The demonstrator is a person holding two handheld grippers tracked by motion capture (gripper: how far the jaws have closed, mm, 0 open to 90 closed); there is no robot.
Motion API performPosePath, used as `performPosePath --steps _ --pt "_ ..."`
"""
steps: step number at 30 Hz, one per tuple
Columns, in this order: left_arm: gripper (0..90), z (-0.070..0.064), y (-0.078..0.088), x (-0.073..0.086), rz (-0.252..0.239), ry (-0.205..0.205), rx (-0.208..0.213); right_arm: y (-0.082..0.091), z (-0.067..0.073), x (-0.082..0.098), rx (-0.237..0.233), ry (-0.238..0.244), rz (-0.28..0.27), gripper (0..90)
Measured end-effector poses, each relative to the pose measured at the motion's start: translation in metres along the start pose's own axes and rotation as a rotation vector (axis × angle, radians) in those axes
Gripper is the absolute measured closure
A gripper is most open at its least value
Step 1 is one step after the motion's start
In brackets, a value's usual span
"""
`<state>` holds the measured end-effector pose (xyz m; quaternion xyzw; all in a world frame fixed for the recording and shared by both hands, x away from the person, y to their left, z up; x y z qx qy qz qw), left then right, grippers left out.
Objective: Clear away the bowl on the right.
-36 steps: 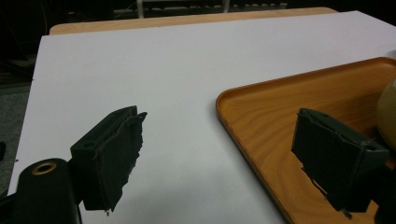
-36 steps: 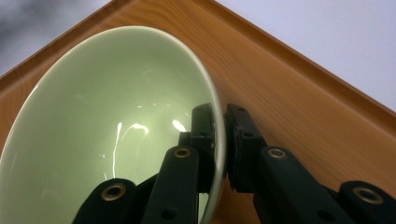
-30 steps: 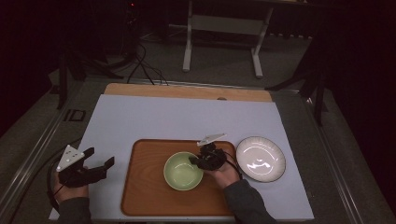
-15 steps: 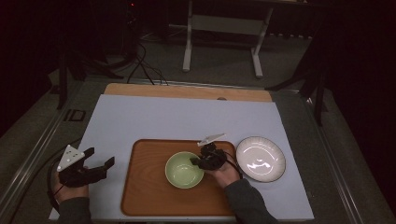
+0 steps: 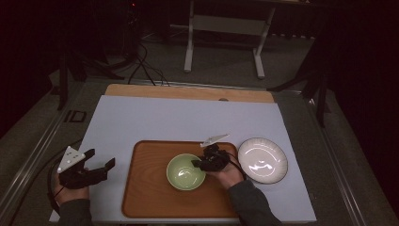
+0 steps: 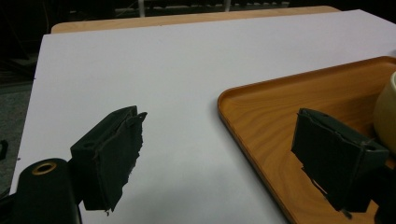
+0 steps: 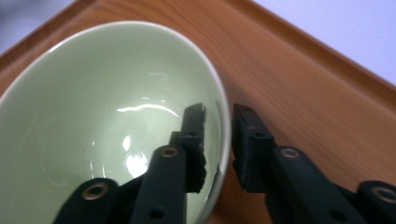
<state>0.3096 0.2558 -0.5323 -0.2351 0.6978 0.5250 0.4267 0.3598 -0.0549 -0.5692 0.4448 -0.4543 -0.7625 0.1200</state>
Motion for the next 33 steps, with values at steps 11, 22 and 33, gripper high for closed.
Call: performPosePath --steps 11,22,33 --pt "16.1 0.0 0.0 0.0 0.0 0.0 -0.003 0.021 0.0 -0.008 0.003 0.01 -0.056 61.7" --pt "16.1 0.001 0.0 0.0 -0.001 0.002 -0.004 0.046 -0.007 -0.016 0.029 0.014 -0.108 59.1" --pt "16.0 0.001 0.001 0.0 -0.002 0.006 -0.007 0.071 -0.03 -0.011 0.076 -0.032 -0.153 57.0"
Point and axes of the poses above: each handheld gripper's, and its own axes: y roughly backward along the jaws, x roughly out of its underside, z roughly to its left, the point moved 10 cm from there along -y, roughly forward along the jaws, and after that the axes turned 5 degrees about z, right-handed, at the moved point
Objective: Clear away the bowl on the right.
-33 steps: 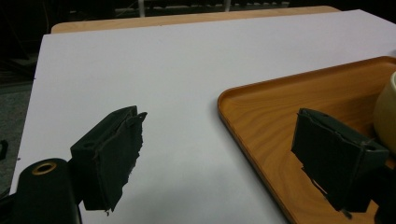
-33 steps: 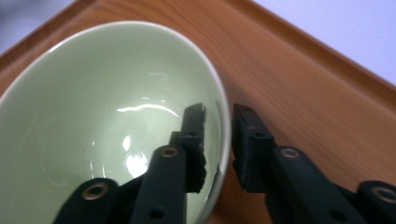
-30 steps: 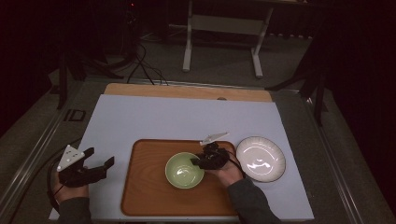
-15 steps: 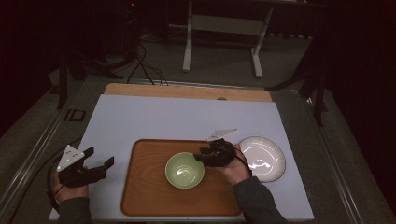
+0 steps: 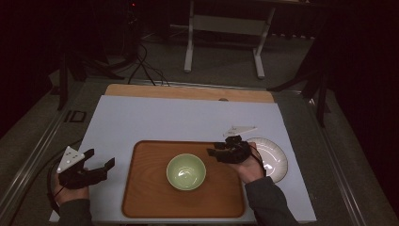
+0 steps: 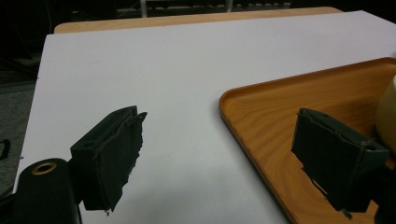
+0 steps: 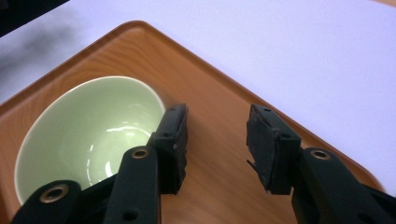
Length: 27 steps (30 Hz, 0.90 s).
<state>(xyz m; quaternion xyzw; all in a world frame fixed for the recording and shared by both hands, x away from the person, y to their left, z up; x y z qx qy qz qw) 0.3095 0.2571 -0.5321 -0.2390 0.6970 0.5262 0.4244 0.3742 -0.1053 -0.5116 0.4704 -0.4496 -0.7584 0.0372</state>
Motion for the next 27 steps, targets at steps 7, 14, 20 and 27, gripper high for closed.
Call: performPosePath --steps 7,14,20,27 --pt "16.0 0.0 0.0 0.0 -0.001 0.002 -0.002 0.013 -0.016 0.004 0.039 -0.019 -0.022 53.9" --pt "15.8 0.0 0.0 0.0 0.0 0.0 -0.003 0.026 -0.039 0.021 0.115 -0.05 -0.028 50.4" --pt "15.8 0.001 0.0 0.001 0.002 0.001 -0.006 0.037 -0.063 0.043 0.182 -0.105 -0.026 47.7" --pt "15.5 0.001 0.0 0.002 0.002 0.007 -0.014 0.05 -0.09 0.074 0.289 -0.16 -0.029 43.6"
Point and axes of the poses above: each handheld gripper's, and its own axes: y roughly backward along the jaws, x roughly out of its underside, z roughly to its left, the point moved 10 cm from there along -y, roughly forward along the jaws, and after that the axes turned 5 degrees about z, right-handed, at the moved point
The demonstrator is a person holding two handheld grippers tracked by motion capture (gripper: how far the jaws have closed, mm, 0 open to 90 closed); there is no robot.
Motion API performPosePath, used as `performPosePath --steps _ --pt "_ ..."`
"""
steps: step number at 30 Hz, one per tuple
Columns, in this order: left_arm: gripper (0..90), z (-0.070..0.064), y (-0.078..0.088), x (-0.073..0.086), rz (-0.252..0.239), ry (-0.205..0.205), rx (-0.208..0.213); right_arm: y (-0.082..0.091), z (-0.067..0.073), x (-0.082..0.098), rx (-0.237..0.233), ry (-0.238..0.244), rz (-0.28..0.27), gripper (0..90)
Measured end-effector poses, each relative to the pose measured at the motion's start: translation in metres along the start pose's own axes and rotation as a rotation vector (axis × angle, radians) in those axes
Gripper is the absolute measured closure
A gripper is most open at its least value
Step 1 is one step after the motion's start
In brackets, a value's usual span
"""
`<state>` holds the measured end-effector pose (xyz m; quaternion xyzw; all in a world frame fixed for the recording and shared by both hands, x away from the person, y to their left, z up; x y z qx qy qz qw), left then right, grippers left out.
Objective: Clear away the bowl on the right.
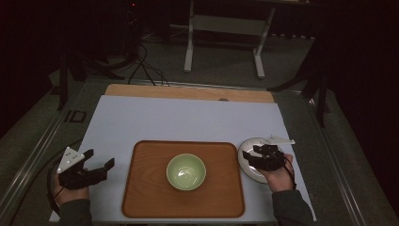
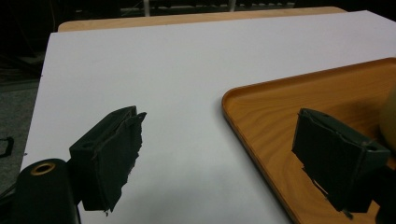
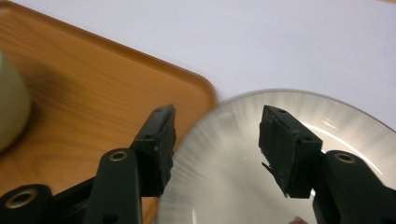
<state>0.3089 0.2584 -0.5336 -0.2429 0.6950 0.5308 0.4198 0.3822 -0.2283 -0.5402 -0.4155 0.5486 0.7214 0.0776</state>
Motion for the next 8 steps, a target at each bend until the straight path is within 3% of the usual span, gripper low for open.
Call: performPosePath --steps 3,8 --pt "15.5 0.0 0.0 0.001 0.004 0.0 -0.002 -0.002 -0.009 0.01 0.042 0.009 0.025 43.8" --pt "15.3 0.002 -0.001 0.002 0.009 0.004 -0.015 -0.004 -0.017 0.021 0.065 -0.008 0.036 43.1"
Point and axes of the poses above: each handheld gripper's, and its own axes: y roughly backward along the jaws, x roughly out of its underside, z roughly to its left, the point moved 10 cm from there along -y, roughly forward along the jaws, and after that the axes turned 5 degrees about z, right-handed, at the moved point
